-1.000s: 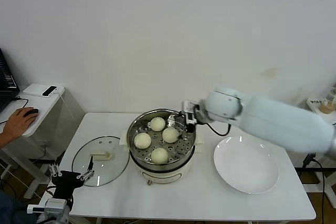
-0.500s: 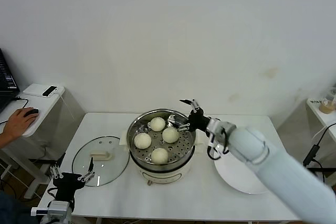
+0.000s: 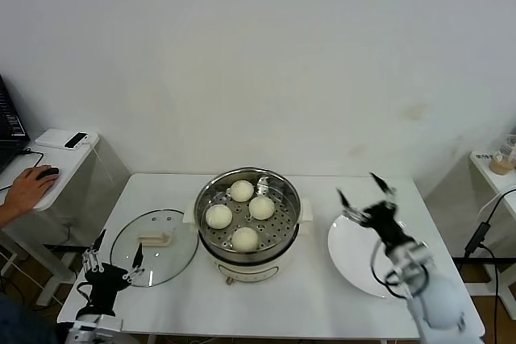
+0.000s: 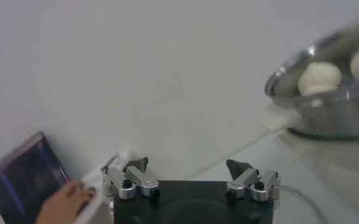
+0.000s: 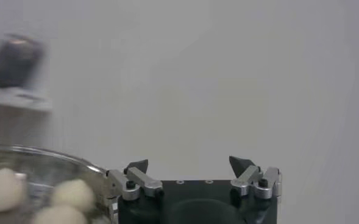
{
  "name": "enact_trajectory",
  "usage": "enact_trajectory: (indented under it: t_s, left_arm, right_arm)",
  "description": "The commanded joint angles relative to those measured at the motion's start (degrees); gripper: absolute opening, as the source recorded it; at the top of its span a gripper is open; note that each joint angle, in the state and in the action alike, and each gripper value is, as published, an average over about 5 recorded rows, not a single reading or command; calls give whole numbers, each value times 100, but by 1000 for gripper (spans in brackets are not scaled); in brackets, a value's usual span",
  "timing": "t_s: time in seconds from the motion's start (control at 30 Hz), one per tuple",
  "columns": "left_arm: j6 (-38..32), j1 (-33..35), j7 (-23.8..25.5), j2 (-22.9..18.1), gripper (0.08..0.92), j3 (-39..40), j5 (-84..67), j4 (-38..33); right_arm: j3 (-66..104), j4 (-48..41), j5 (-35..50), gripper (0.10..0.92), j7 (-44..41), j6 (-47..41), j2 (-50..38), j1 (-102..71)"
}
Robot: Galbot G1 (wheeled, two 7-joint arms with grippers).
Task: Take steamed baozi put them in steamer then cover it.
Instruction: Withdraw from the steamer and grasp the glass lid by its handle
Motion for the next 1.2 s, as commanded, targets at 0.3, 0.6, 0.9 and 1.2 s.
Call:
enact_trajectory:
  t_s: [0.3, 0.6, 0.9, 1.2]
  left_arm:
    - [-667, -858, -271, 1053, 823, 670, 4522, 2194]
    - [-652, -1801, -310, 1269, 823, 1129, 4481, 2813]
    - [-636, -2398, -327, 1367, 823, 1383, 4350, 3249]
    - [-621, -2778, -325, 1336, 823, 1654, 4282, 3639]
  right_arm:
    - [1643, 187, -411, 823, 173, 477, 1217, -1852]
    - [1680, 353, -461, 823, 157, 448, 1371, -2004]
    - [1723, 457, -669, 823, 140, 485, 1515, -2172]
    - [1804, 533, -739, 823, 140, 491, 1580, -2269]
